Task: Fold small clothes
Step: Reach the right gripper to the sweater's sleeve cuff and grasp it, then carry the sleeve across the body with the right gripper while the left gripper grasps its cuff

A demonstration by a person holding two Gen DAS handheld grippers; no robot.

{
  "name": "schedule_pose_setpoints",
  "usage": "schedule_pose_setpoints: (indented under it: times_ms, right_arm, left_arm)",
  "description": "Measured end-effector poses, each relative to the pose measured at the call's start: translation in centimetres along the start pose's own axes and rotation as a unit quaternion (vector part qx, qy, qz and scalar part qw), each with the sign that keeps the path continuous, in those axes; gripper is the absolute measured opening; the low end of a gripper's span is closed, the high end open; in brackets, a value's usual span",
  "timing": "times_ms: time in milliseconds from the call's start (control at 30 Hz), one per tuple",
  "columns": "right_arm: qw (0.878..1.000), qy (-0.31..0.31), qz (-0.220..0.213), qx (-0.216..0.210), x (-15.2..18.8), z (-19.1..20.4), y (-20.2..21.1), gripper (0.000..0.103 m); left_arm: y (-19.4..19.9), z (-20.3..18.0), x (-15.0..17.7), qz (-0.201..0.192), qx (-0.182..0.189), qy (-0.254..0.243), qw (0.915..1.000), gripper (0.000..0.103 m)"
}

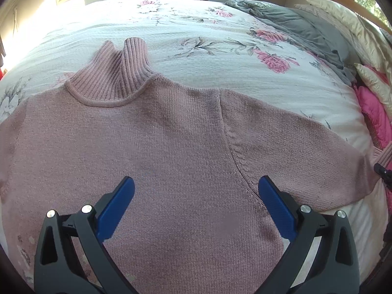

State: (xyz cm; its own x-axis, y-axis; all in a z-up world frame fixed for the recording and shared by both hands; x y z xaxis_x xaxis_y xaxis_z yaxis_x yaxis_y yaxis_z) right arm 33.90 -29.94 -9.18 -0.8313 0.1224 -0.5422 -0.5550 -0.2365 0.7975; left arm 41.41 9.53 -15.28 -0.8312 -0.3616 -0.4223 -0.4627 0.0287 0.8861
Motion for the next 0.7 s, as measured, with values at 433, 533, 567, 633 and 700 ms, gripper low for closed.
schedule_pose_setpoints:
  times_ms: [433, 533, 567, 633, 700]
  right_arm:
    - [0.981, 0.175, 0.068, -0.044, 5.3, 15.2, -6.6, 0.016]
    - [0.978, 0.179, 0.068, -0.077, 6.7, 15.2, -6.0, 0.027]
    - [0.978, 0.18, 0.067, -0.087, 7.0, 15.0, -5.6, 0.029]
    - [0.976, 0.18, 0.063, -0.101, 7.7, 14.5, -4.5, 0.029]
    - [0.978, 0.172, 0.056, -0.104, 8.3, 13.4, -3.3, 0.029]
  left_arm:
    - [0.7, -1.1, 0.2, 0.04, 0.086, 0.027, 0.9951, 0.1]
    - [0.1, -2.8, 0.8, 0.053, 0.104, 0.02, 0.993, 0.1]
    - [-0.2, -3.5, 1.0, 0.059, 0.111, 0.017, 0.9919, 0.1]
    - [-0.9, -4.9, 1.6, 0.075, 0.13, 0.012, 0.9886, 0.1]
    - [-2.0, -6.3, 2.3, 0.096, 0.143, 0.012, 0.985, 0.1]
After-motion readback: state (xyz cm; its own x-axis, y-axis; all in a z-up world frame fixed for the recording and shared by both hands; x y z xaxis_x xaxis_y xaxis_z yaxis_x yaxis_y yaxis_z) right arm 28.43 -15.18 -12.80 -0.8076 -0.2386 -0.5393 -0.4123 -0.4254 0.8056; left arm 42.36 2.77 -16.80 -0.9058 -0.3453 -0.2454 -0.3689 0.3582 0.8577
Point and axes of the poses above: each gripper's, at about its wrist camera, not at the fingertips, and y roughly against the way its jaws point, z to its left, x to its underside, the point moved 3 cm from there along -y, roughly the way its jaws point, and after that the axes turned 10 degrees about y, right-handed, at the moved point
